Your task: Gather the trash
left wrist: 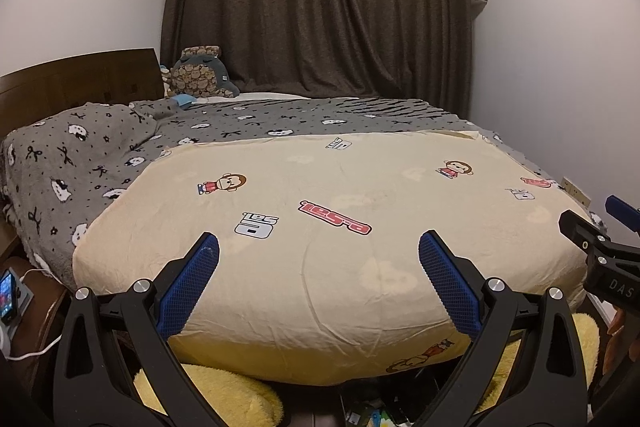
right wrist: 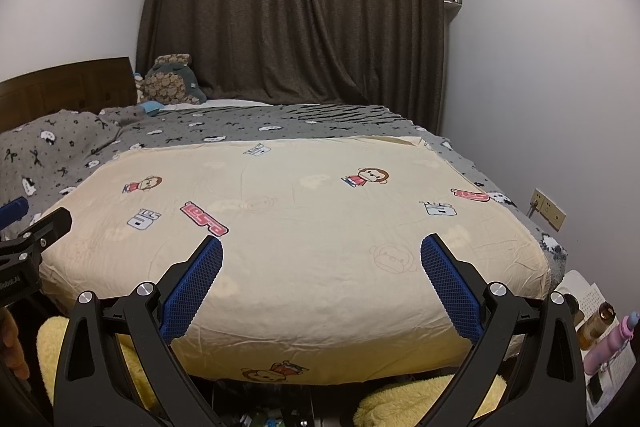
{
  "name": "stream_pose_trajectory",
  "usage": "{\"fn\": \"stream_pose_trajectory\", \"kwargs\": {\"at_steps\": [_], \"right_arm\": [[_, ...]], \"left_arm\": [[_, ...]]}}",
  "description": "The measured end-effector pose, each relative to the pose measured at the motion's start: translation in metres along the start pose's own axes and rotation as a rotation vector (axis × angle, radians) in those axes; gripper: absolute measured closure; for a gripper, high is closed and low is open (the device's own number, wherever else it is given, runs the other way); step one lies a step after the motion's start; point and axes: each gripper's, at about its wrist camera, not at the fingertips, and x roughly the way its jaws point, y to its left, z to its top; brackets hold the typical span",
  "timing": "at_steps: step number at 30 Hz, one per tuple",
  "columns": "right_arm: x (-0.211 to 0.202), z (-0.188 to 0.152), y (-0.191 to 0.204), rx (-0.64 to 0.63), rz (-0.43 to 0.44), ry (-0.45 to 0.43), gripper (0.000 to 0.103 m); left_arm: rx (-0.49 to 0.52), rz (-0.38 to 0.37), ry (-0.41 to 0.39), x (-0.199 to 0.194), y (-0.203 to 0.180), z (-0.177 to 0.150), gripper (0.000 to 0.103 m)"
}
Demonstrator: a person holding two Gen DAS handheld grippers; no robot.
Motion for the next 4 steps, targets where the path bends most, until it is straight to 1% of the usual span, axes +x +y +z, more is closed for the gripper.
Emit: {"fn": "stream_pose_trajectory", "kwargs": {"at_steps": [4], "right_arm": [[0.0002,0.0002,0.0003,0.0,-0.001,0.0,0.004]], "left_arm": [[-0.005,-0.015,0.007,0.0004,0.0012,0.0003,0.008]]}}
